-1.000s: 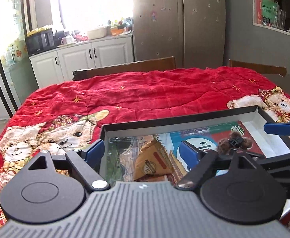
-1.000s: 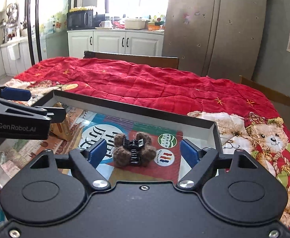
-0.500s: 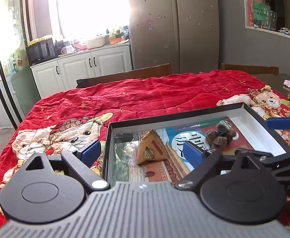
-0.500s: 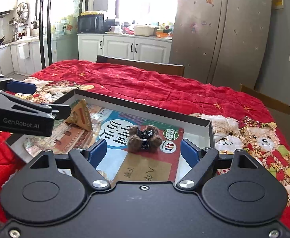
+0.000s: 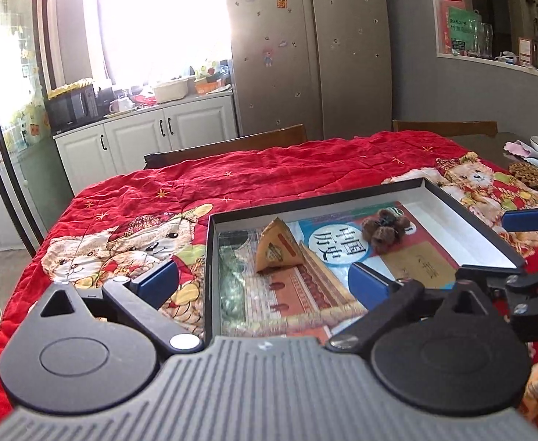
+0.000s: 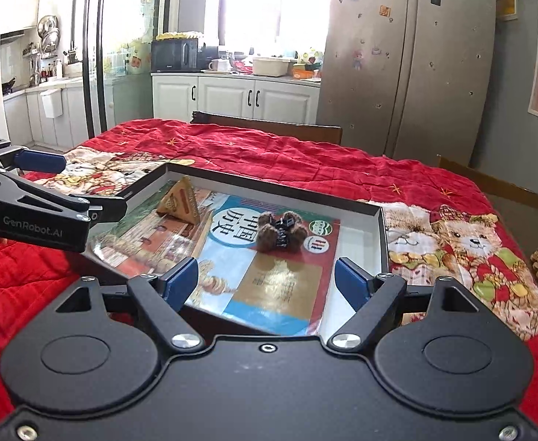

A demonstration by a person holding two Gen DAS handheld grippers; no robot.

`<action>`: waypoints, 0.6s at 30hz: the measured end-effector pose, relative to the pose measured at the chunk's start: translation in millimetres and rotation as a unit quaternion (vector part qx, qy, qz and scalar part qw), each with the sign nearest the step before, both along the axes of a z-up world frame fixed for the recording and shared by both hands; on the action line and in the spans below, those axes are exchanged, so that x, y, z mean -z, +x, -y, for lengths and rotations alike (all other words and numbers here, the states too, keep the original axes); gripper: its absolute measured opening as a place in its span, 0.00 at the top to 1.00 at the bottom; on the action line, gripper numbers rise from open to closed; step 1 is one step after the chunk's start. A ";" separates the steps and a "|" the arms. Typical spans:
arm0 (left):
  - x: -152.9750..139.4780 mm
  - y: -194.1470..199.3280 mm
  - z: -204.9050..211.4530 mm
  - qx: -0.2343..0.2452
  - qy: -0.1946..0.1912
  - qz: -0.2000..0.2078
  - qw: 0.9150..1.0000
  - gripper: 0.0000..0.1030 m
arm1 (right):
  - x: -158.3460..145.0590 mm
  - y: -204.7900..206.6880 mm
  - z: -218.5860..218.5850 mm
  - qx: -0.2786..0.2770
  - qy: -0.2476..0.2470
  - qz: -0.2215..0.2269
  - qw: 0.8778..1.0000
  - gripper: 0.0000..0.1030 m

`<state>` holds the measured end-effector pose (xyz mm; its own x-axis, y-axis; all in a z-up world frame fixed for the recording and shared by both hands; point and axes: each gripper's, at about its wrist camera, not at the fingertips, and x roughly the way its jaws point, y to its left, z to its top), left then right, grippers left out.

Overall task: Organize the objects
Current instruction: 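Withdraw both tools from the box back toward the remaining accessories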

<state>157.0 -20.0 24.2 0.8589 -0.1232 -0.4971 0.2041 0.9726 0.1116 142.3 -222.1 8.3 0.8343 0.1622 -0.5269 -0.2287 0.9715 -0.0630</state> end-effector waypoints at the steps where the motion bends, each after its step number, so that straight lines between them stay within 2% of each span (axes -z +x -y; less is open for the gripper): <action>1: 0.2 -2.7 -1.2 0.000 -0.001 -0.001 1.000 0.01 | -0.4 -4.3 0.9 -0.001 0.002 0.001 1.000 0.22; 12: 5.6 -33.4 -9.3 0.012 -0.014 -0.013 1.000 0.01 | -0.6 -48.0 10.3 0.000 -0.006 0.018 1.000 0.22; 18: 6.0 -54.7 -6.6 0.031 -0.015 -0.009 0.999 0.00 | 6.3 -71.0 16.3 -0.003 0.001 0.009 1.000 0.22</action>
